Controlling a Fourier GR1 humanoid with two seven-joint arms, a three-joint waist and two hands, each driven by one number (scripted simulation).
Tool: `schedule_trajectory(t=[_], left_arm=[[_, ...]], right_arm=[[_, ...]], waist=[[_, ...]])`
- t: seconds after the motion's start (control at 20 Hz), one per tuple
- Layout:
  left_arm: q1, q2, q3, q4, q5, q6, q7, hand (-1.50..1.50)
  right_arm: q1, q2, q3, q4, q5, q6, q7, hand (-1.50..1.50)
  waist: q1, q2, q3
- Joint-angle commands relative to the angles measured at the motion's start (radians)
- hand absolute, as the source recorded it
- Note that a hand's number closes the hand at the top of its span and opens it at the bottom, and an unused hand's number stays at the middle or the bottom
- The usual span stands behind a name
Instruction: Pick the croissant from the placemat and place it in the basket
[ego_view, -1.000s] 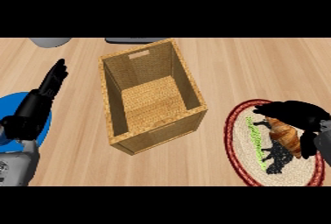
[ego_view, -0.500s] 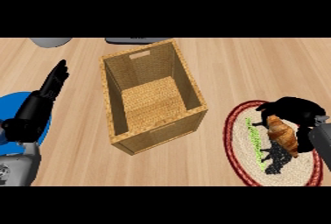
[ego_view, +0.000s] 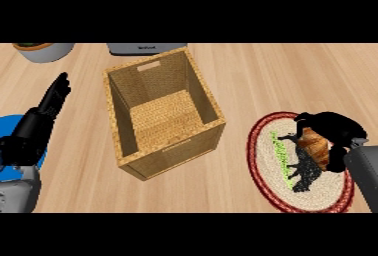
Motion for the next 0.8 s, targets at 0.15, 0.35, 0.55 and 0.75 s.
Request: schedule_trajectory(t=[0.15, 0.35, 0.55, 0.75], left_arm=[[0.061, 0.021, 0.063, 0.02, -0.01, 0.045, 0.023, 0.0], [0.086, 0.035, 0.086, 0.013, -0.008, 0.049, 0.027, 0.0], [0.105, 0.038, 0.095, 0.02, -0.005, 0.047, 0.019, 0.0], [0.111, 0.035, 0.086, 0.011, 0.004, 0.032, 0.021, 0.0]], right_arm=[[0.167, 0.058, -0.271, 0.041, -0.049, -0.095, 0.461, 1.5], [0.218, 0.135, -0.336, -0.058, -0.039, -0.22, 0.653, 1.5], [0.201, 0.204, -0.391, -0.235, -0.038, -0.374, 0.784, 1.5], [0.113, 0.292, -0.412, -0.45, -0.057, -0.511, 0.856, 1.5]], waist=[[-0.191, -0.042, 0.007], [-0.192, -0.051, 0.004], [-0.195, -0.06, 0.002], [-0.172, -0.076, 0.004]])
